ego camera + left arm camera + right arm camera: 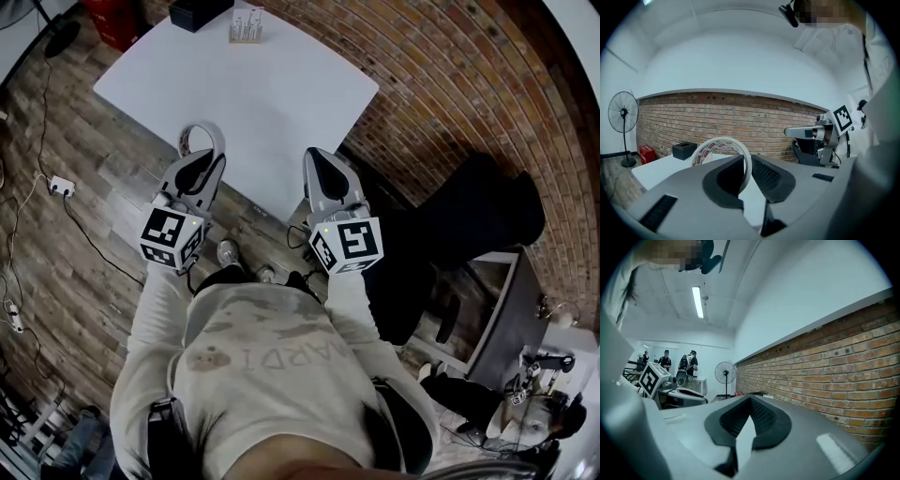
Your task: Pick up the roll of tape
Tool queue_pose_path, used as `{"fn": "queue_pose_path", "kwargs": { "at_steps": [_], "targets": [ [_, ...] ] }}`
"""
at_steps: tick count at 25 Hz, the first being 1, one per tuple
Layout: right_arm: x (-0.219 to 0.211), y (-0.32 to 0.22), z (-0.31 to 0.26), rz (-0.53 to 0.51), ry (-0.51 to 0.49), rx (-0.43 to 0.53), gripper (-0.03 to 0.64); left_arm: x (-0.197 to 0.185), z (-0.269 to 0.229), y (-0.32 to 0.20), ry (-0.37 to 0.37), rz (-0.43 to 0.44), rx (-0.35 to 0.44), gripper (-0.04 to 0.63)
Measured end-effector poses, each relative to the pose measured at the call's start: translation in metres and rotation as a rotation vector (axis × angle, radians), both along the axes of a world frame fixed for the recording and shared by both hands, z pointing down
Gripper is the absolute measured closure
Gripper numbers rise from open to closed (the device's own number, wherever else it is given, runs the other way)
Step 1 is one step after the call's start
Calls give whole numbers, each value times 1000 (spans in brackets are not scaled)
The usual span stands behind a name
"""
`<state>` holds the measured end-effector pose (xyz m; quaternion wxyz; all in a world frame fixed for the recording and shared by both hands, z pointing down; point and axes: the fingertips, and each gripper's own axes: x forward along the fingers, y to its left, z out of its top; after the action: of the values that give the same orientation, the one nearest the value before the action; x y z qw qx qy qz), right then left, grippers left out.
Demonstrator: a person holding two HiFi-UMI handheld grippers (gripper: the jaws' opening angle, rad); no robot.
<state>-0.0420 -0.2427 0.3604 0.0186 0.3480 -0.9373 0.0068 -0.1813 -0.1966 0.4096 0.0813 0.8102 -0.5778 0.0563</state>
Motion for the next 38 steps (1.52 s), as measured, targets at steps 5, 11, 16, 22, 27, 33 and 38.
{"fn": "queue_pose_path", "kwargs": {
  "at_steps": [5,11,16,22,27,33,38],
  "targets": [
    [2,13,-9,-23,-7,17,606,-4,-20,21,-4,-63,55,543],
    [8,28,-19,-46,-20,35,606,-8,-39,44,2,-132,111,542],
    [17,40,-27,-62,-29,52,606,-6,-56,63,10,-180,159,543],
    [22,54,-34,-62,-42,62,606,-7,-71,85,9,-218,204,541],
    [29,60,-39,-59,-50,66,606,-6,-77,97,5,-246,231,541],
    [34,68,-40,-61,-64,49,606,-2,-81,109,-3,-264,251,541],
    [37,72,-42,-66,-70,50,606,2,-85,112,-5,-270,263,541]
  ]
}}
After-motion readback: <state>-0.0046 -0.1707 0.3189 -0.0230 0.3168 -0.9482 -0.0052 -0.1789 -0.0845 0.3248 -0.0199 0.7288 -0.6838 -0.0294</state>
